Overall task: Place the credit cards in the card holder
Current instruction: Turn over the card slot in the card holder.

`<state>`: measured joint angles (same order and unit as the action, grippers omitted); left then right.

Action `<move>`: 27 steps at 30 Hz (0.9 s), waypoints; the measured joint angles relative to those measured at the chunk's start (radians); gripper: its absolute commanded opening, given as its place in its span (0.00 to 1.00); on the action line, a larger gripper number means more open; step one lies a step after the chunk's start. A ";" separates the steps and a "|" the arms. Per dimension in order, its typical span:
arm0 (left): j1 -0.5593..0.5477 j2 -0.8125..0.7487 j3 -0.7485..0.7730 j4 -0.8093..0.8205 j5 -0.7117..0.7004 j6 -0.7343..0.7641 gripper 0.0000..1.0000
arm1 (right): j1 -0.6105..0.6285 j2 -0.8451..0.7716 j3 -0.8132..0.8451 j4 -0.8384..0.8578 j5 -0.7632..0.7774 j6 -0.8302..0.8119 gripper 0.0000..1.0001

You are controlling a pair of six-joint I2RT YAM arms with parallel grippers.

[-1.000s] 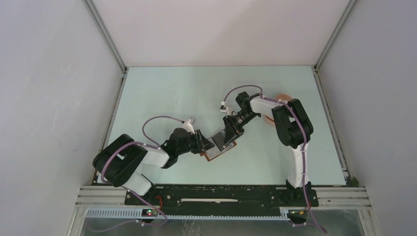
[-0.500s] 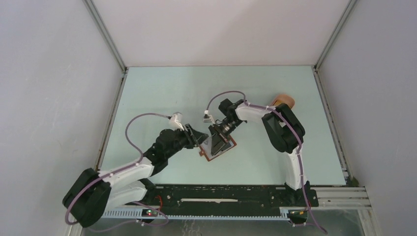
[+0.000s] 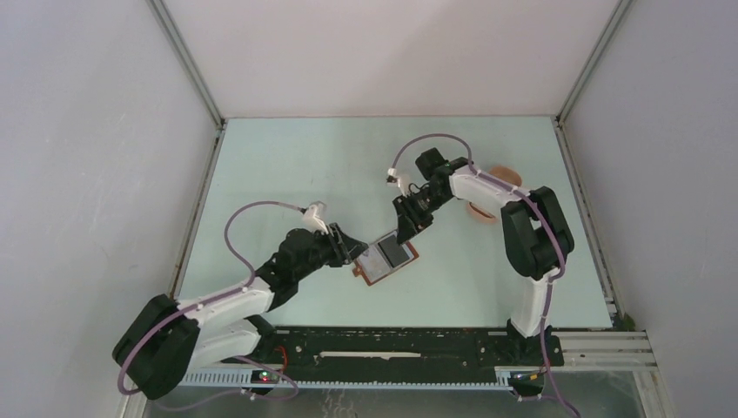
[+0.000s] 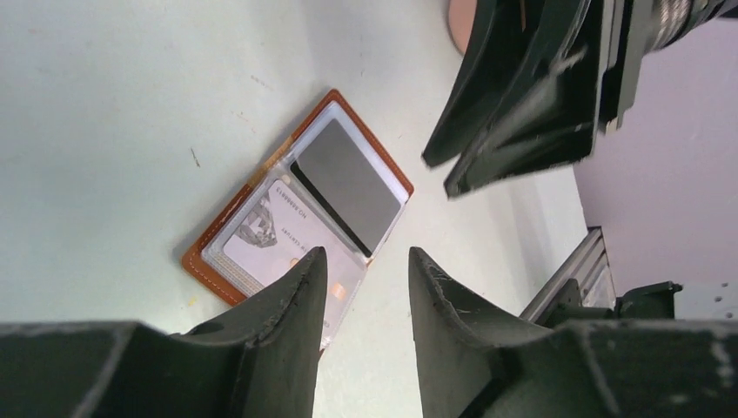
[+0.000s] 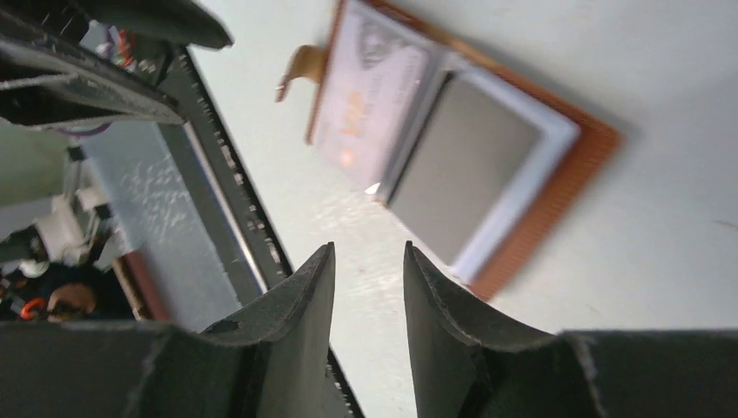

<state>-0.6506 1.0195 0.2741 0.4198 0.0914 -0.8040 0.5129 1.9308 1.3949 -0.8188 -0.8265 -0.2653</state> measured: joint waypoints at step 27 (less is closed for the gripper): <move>0.000 0.450 0.010 0.293 0.131 -0.037 0.42 | -0.055 0.152 0.001 0.001 0.050 0.025 0.44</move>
<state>-0.6506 1.4693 0.2844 0.7128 0.2226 -0.8406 0.4580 2.0827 1.3956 -0.8181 -0.7761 -0.2401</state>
